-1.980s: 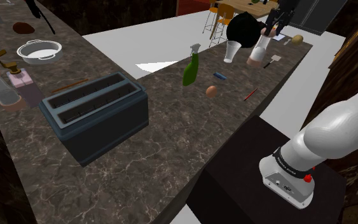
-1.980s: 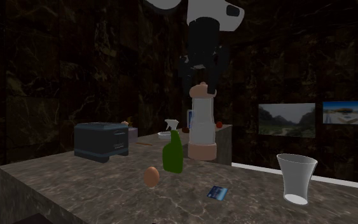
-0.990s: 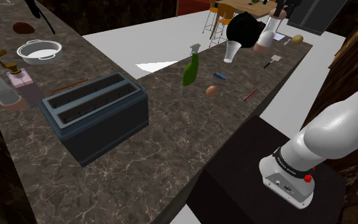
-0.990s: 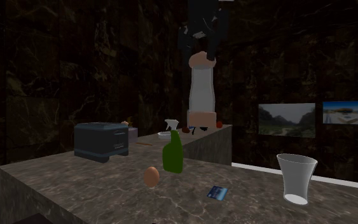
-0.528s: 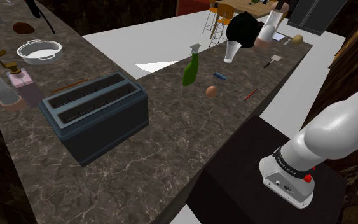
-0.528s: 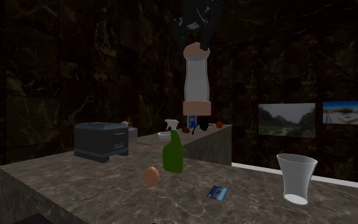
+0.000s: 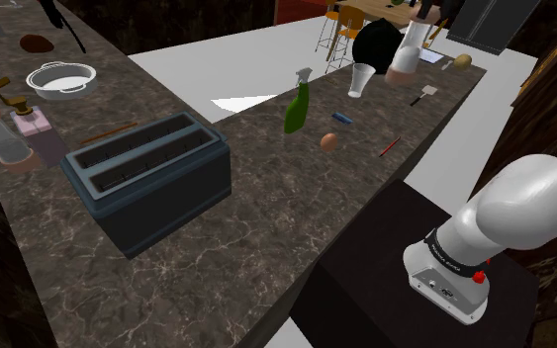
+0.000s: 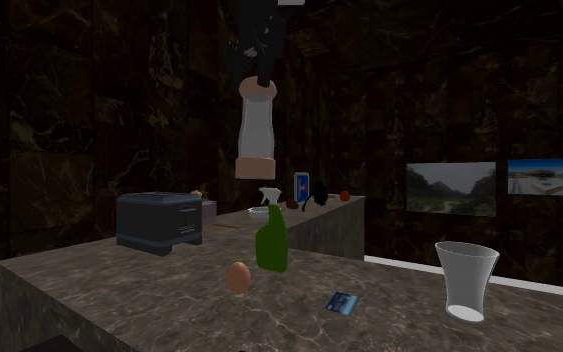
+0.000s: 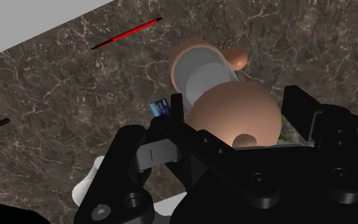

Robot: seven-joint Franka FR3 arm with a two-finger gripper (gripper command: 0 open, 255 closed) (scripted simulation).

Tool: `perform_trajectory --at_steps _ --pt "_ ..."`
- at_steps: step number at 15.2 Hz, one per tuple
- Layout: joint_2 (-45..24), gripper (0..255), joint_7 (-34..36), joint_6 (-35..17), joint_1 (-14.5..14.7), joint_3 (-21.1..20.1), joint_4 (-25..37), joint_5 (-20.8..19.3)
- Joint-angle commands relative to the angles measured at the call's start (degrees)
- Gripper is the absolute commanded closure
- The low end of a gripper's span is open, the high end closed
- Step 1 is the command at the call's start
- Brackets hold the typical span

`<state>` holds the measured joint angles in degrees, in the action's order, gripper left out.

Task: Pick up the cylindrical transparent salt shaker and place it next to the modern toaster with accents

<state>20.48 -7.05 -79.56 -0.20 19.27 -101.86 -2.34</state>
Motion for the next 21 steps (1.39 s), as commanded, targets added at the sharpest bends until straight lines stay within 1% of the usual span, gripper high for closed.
perform_trajectory --at_steps 1,6,11,16,21 --pt "2.6 255 3.4 -0.6 0.7 -2.5 -3.0 0.2" --pt "7.0 255 10.8 -0.7 2.2 -8.1 -7.5 1.9" --pt "9.9 255 18.0 -0.9 4.0 -13.8 -10.4 4.5" --pt "11.3 255 25.1 -1.4 5.8 -19.4 -11.7 7.5" --pt "11.1 255 32.2 -2.1 7.7 -25.1 -11.5 10.6"
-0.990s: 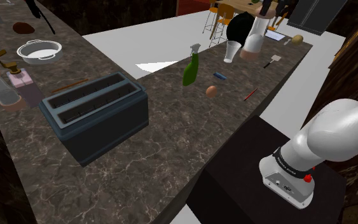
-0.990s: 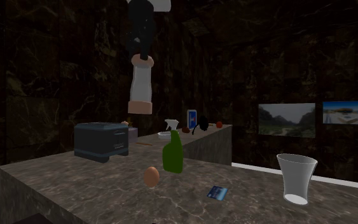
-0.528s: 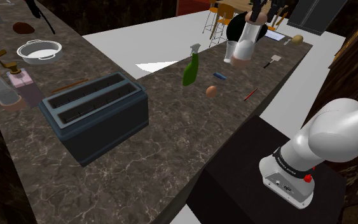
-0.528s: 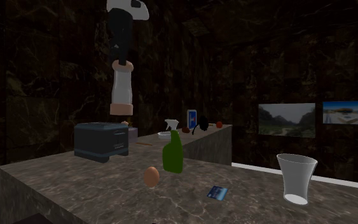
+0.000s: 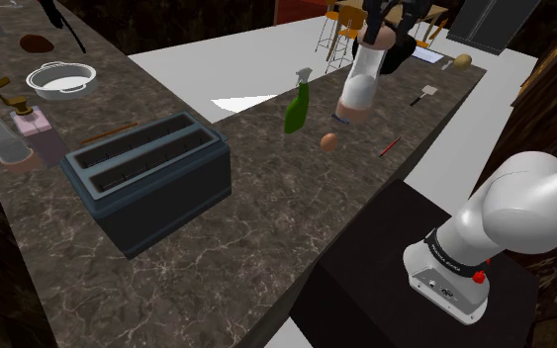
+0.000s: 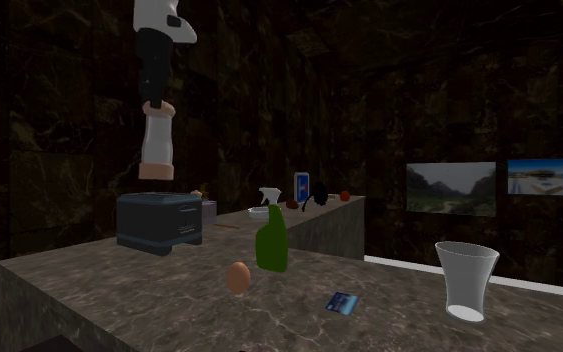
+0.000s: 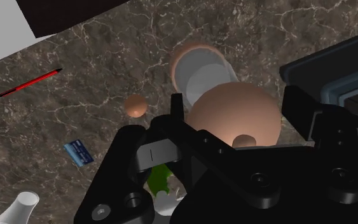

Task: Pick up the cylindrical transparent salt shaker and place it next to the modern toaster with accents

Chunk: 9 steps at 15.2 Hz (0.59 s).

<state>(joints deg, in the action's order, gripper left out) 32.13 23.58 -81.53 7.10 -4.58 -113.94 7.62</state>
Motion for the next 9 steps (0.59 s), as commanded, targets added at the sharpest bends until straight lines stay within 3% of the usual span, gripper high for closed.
perform_trajectory --at_steps 1,9 --pt "-0.8 255 3.0 -0.3 0.7 -2.4 0.8 1.2" --pt "-4.9 255 14.6 -2.3 3.4 -11.7 4.8 4.9"
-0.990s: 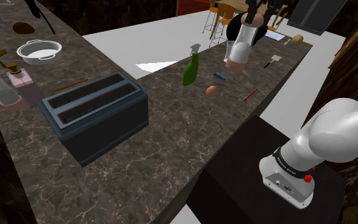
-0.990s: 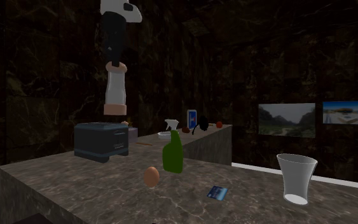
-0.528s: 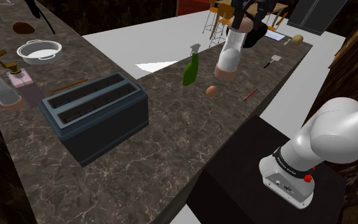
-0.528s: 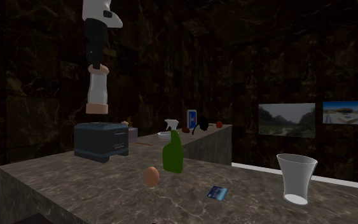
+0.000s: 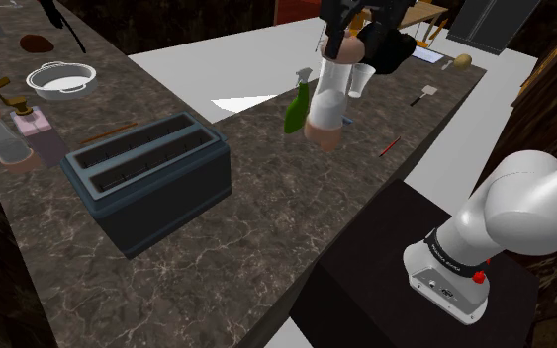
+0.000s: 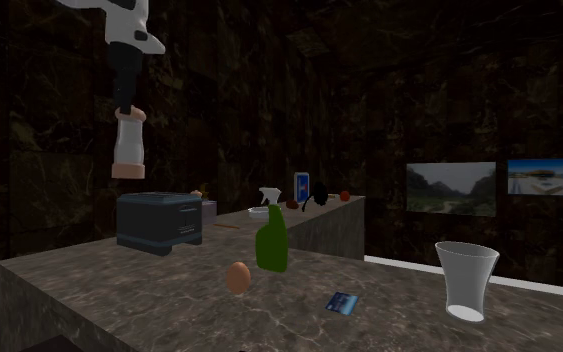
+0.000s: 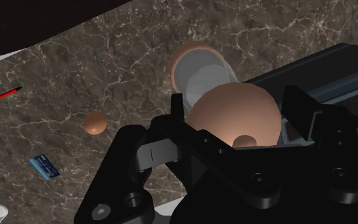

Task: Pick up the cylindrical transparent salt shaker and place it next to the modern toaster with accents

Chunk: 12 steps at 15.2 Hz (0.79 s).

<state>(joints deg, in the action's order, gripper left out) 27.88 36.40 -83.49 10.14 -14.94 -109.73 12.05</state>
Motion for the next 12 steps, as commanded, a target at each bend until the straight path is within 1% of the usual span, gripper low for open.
perform_trajectory --at_steps 1,7,11,12 --pt "-1.4 255 3.2 -0.6 0.7 -2.5 1.4 0.7" --pt "-7.7 255 12.4 -2.2 2.2 -10.0 7.5 1.2" --pt "-13.5 255 19.1 -3.1 3.3 -15.3 13.1 -0.3" --pt "-16.2 255 21.9 -3.4 3.8 -17.4 15.6 -1.4"
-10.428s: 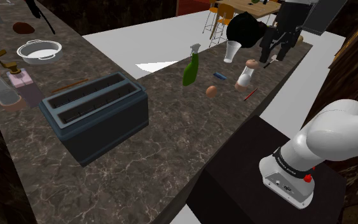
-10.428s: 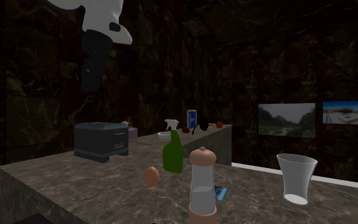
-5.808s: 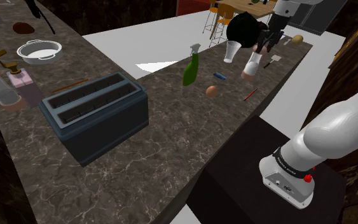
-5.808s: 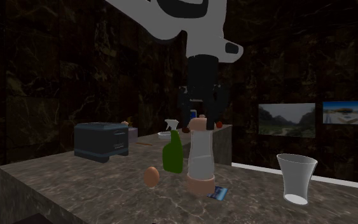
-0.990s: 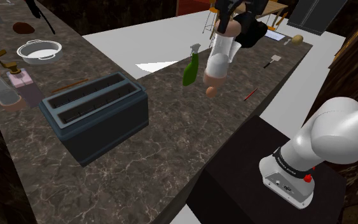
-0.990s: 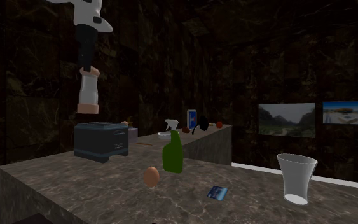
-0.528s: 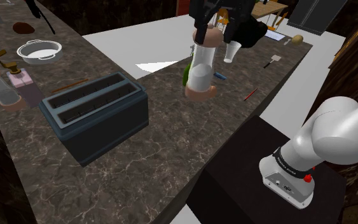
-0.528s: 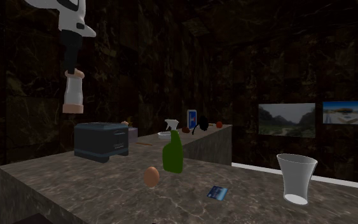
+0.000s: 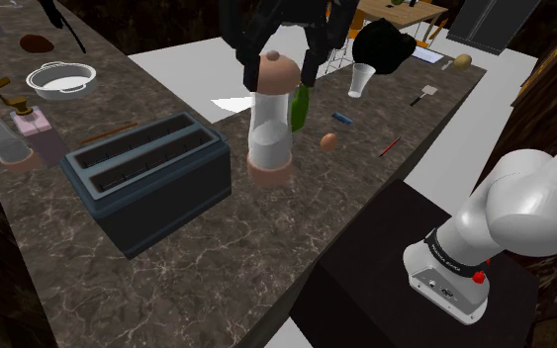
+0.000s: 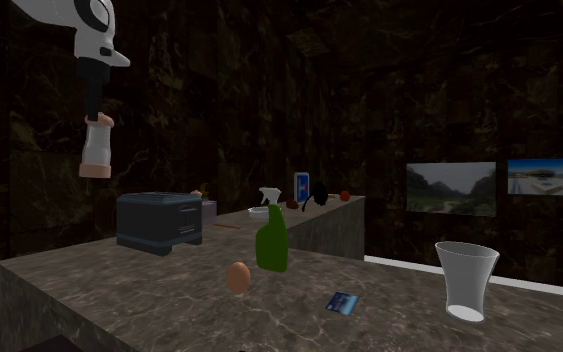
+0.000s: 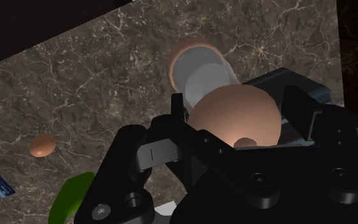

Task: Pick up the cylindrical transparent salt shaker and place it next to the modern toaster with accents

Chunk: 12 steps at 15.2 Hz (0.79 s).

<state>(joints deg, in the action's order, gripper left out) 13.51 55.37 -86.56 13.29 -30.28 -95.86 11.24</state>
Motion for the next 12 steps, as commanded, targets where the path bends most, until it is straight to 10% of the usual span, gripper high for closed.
perform_trajectory --at_steps 1,12 --pt "-1.5 255 2.8 -1.1 0.7 -2.0 0.6 -0.4" --pt "1.2 255 1.0 -9.6 1.1 -1.8 -10.3 1.0"
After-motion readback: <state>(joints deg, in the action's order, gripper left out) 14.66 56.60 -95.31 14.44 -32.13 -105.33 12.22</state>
